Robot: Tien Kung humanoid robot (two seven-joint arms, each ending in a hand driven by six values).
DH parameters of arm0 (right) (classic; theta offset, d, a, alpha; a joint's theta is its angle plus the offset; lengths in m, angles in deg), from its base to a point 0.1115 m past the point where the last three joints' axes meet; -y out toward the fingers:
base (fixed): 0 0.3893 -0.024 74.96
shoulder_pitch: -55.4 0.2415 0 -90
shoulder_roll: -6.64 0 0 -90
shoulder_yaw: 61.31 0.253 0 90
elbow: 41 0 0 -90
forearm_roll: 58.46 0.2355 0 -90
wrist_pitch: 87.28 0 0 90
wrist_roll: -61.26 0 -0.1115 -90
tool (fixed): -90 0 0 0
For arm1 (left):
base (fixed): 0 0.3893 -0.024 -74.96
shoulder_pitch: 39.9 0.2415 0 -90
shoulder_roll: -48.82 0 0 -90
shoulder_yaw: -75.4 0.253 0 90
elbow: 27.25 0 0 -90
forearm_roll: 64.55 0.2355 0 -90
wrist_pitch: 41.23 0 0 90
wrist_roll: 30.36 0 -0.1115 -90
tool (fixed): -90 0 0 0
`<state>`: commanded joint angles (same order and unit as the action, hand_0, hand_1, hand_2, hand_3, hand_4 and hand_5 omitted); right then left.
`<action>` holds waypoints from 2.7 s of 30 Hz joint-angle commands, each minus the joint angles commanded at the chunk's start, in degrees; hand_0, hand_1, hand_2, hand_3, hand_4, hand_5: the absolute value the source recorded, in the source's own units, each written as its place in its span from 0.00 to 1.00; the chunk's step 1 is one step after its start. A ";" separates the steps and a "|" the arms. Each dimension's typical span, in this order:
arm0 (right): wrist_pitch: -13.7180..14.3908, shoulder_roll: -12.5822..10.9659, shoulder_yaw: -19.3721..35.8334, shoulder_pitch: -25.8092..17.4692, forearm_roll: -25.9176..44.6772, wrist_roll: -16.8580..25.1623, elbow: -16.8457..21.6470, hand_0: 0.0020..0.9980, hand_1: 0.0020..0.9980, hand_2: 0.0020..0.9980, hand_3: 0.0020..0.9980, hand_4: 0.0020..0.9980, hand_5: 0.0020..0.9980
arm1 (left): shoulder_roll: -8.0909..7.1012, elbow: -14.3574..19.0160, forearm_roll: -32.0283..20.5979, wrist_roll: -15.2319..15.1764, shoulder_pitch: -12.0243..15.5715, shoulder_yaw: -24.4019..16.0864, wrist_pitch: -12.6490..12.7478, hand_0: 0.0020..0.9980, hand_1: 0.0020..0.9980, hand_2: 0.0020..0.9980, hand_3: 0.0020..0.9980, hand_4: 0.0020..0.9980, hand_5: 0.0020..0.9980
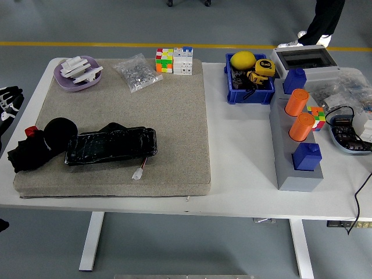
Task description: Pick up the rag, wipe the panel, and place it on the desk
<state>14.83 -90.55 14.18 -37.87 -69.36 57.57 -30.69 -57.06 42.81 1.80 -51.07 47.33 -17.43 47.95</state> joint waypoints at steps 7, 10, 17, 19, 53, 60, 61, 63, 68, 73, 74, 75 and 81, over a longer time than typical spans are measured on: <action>-0.02 0.48 2.85 -0.22 -1.86 0.15 0.00 0.76 0.66 0.68 0.61 1.00 0.48 | 0.06 -0.27 1.12 0.15 -0.23 0.67 0.08 0.75 0.75 0.71 0.64 0.97 0.48; 0.02 0.73 3.89 -0.53 -2.41 0.22 0.00 0.76 0.67 0.68 0.61 1.00 0.48 | -0.08 -0.24 1.44 0.21 -0.18 0.78 0.14 0.75 0.75 0.71 0.65 0.97 0.49; 0.33 1.13 5.86 -0.99 -2.45 0.56 0.00 0.76 0.66 0.68 0.61 1.00 0.48 | -0.27 -0.08 2.35 0.29 -0.22 0.74 0.24 0.75 0.75 0.71 0.65 0.97 0.48; 0.34 1.24 5.90 -0.94 -2.32 0.57 0.00 0.76 0.66 0.68 0.61 1.00 0.48 | -0.42 -0.11 2.51 0.29 -0.22 1.07 0.24 0.75 0.75 0.71 0.65 0.97 0.48; 0.07 1.55 4.75 -0.75 -0.08 0.93 0.00 0.77 0.67 0.68 0.62 1.00 0.48 | -1.50 -3.03 3.46 -0.32 -3.44 3.53 0.08 0.75 0.76 0.71 0.65 0.97 0.48; 0.02 1.51 4.38 -0.64 0.33 0.98 0.00 0.77 0.67 0.68 0.62 1.00 0.48 | -1.76 -2.71 3.66 -0.34 -3.30 3.18 0.12 0.75 0.76 0.71 0.65 0.97 0.48; 0.00 1.52 4.13 -0.65 0.61 0.99 0.00 0.77 0.67 0.68 0.62 1.00 0.48 | -1.75 -2.67 3.72 -0.35 -3.28 3.12 0.11 0.75 0.76 0.71 0.65 0.97 0.48; -0.06 1.57 3.52 -0.70 1.22 1.00 0.00 0.77 0.67 0.68 0.62 1.00 0.48 | -1.72 -2.58 3.93 -0.34 -3.28 3.05 0.10 0.75 0.76 0.71 0.65 0.97 0.48; -0.17 1.58 2.62 -0.77 2.11 1.02 0.00 0.77 0.67 0.68 0.61 1.00 0.48 | -1.64 -2.43 4.24 -0.36 -3.17 3.06 0.12 0.75 0.76 0.71 0.65 0.97 0.48; -0.11 1.43 2.63 -0.75 2.12 1.01 0.00 0.77 0.67 0.68 0.61 1.00 0.48 | -1.66 -2.40 4.39 -0.40 -3.05 3.07 0.10 0.75 0.76 0.71 0.65 0.97 0.48; -0.11 1.43 2.65 -0.74 2.08 1.01 0.00 0.77 0.67 0.68 0.62 1.00 0.48 | -1.65 -2.40 4.38 -0.41 -3.07 3.05 0.10 0.75 0.76 0.71 0.65 0.97 0.47; -0.11 1.42 2.67 -0.73 2.03 1.01 0.00 0.77 0.67 0.68 0.62 1.00 0.48 | -1.63 -2.40 4.38 -0.42 -3.07 3.01 0.11 0.75 0.76 0.71 0.65 0.97 0.47; -0.12 1.42 2.36 -0.69 2.36 1.01 0.00 0.77 0.67 0.68 0.62 1.00 0.48 | -1.68 -2.43 4.59 -0.44 -3.06 3.01 0.10 0.75 0.76 0.71 0.65 0.97 0.47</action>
<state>14.71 -89.13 16.53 -38.56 -67.00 58.58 -30.69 -58.73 40.38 6.39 -51.51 44.27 -14.43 48.05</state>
